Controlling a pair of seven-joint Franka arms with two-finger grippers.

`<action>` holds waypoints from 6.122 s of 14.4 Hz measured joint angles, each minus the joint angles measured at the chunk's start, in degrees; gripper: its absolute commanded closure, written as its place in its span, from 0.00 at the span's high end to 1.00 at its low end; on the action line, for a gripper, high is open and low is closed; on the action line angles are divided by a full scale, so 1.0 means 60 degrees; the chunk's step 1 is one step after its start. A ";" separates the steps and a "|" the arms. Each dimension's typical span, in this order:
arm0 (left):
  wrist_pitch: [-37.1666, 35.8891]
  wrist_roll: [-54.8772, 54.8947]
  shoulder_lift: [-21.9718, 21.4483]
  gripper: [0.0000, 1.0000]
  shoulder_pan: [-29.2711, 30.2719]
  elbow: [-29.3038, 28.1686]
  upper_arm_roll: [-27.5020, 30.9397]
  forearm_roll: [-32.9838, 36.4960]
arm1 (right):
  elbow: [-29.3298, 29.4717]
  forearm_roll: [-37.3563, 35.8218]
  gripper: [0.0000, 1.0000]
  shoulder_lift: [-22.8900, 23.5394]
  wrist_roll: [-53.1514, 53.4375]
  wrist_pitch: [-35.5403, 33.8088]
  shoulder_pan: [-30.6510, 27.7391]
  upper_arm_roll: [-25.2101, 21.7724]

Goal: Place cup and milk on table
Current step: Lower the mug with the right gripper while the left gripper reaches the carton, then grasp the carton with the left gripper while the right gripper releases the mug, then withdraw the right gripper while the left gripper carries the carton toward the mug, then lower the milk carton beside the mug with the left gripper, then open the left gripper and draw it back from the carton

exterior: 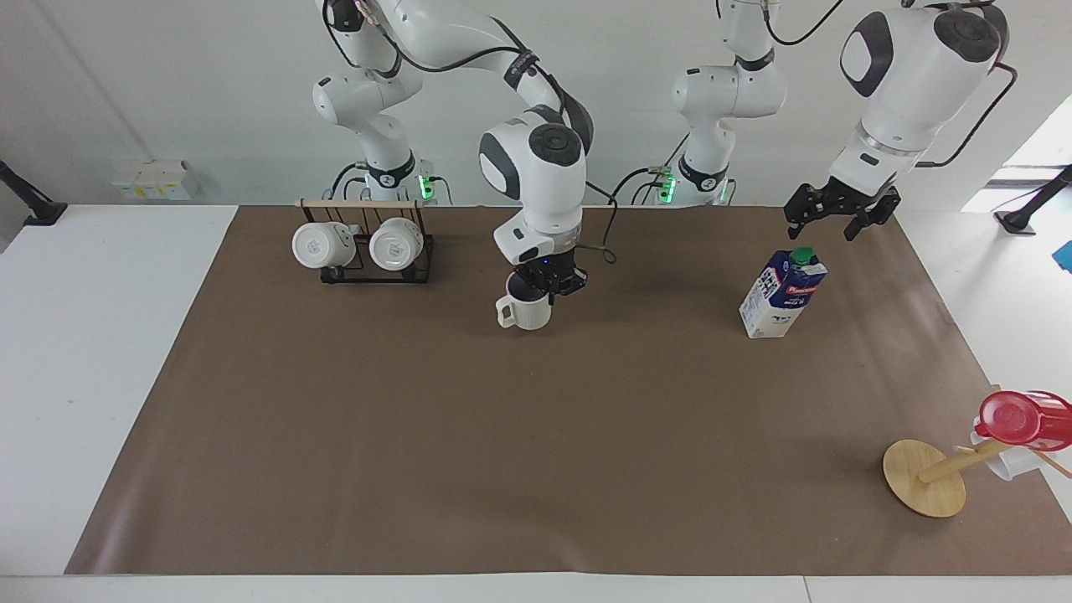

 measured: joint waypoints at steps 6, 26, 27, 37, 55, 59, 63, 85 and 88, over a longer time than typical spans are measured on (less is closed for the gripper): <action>0.1257 0.0078 -0.0149 1.00 0.0011 -0.1293 0.0065 0.0000 | -0.0596 -0.0135 0.00 0.0061 -0.0265 0.0421 0.0342 0.0002; 0.3300 0.0108 -0.0164 0.56 -0.0007 -0.2701 0.0014 0.0000 | -0.0742 -0.0178 1.00 -0.1025 -0.0718 0.0242 0.0144 -0.0113; 0.3300 0.0103 -0.0164 0.54 -0.0007 -0.2699 0.0016 0.0000 | -0.0736 -0.0188 1.00 -0.1340 -0.0718 0.0029 0.0005 -0.0126; 0.2385 -0.1253 -0.0155 0.43 -0.0665 -0.1805 -0.0128 -0.0028 | -0.0698 -0.0214 1.00 -0.2832 -0.3394 -0.2474 -0.2278 -0.0204; 0.3320 -0.6830 0.0893 0.40 -0.5111 -0.1038 -0.0244 -0.0045 | -0.0271 -0.0209 1.00 -0.3501 -0.7787 -0.3809 -0.6455 -0.0258; 0.3740 -0.7089 0.1449 0.40 -0.5541 -0.1034 -0.0250 -0.0045 | 0.0453 -0.0208 1.00 -0.3629 -0.7787 -0.4063 -0.6454 -0.0206; 0.3772 -0.7102 0.1511 0.40 -0.5602 -0.1026 -0.0231 -0.0045 | 0.1303 -0.0208 1.00 -0.3730 -0.7787 -0.4867 -0.6451 -0.0150; 0.1360 -0.6947 0.1381 1.00 -0.5539 0.0670 0.0023 -0.0040 | 0.1764 -0.0208 1.00 -0.4139 -0.7788 -0.5955 -0.6424 -0.0101; 0.0524 -0.5771 0.1336 1.00 -0.4876 0.1369 0.0088 -0.0027 | 0.1764 -0.0208 1.00 -0.4144 -0.7788 -0.5955 -0.6422 -0.0093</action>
